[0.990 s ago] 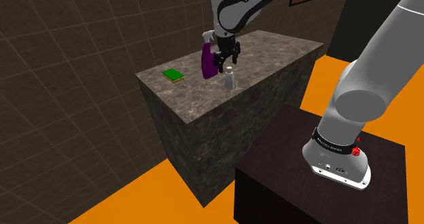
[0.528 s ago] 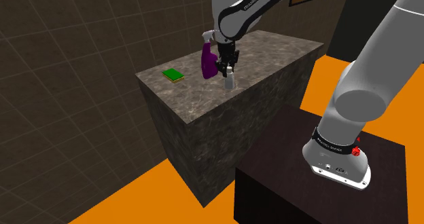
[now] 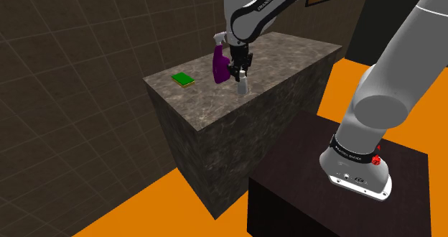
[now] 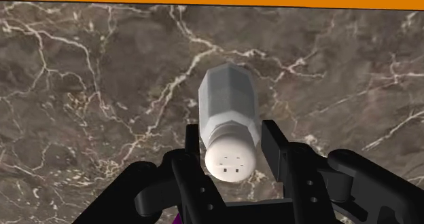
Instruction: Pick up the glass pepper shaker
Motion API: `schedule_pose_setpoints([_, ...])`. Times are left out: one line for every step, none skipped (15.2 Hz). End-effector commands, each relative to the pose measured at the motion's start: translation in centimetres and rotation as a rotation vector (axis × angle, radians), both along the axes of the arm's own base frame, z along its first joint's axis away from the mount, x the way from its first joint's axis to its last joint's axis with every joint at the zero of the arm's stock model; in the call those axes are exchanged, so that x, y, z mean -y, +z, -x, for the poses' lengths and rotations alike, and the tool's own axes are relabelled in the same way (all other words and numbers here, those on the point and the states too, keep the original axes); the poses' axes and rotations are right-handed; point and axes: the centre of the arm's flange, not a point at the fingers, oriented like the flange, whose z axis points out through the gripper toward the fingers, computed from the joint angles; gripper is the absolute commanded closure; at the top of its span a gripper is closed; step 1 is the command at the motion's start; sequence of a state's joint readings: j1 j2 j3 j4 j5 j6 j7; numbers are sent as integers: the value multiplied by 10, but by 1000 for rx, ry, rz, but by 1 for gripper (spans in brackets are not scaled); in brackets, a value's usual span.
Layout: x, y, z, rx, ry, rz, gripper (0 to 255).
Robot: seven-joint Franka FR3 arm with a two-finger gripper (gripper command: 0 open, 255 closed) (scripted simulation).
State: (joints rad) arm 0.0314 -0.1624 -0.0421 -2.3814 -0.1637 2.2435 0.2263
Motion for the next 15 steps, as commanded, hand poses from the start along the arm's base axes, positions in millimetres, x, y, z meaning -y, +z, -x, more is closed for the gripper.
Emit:
schedule_pose_setpoints([-1,4,0,-2,0,0,255])
schedule_pose_setpoints([-1,10,0,-2,0,0,255])
schedule_pose_setpoints([-1,15,0,-2,0,0,255])
schedule_pose_setpoints([-1,20,0,-2,0,0,255])
schedule_pose_setpoints([-1,26,0,-2,0,0,255])
schedule_pose_setpoints([-1,31,0,-2,0,0,255])
schedule_pose_setpoints([-1,36,0,-2,0,0,255])
schedule_pose_setpoints([-1,41,0,-2,0,0,255])
schedule_pose_setpoints([-1,47,0,-2,0,0,255])
schedule_pose_setpoints([-1,52,0,-2,0,0,255])
schedule_pose_setpoints([-1,57,0,-2,0,0,255])
schedule_pose_setpoints([-1,63,0,-2,0,0,255])
schedule_pose_setpoints([-1,68,0,-2,0,0,255])
schedule_pose_setpoints([-1,73,0,-2,0,0,255])
schedule_pose_setpoints([-1,78,0,-2,0,0,255])
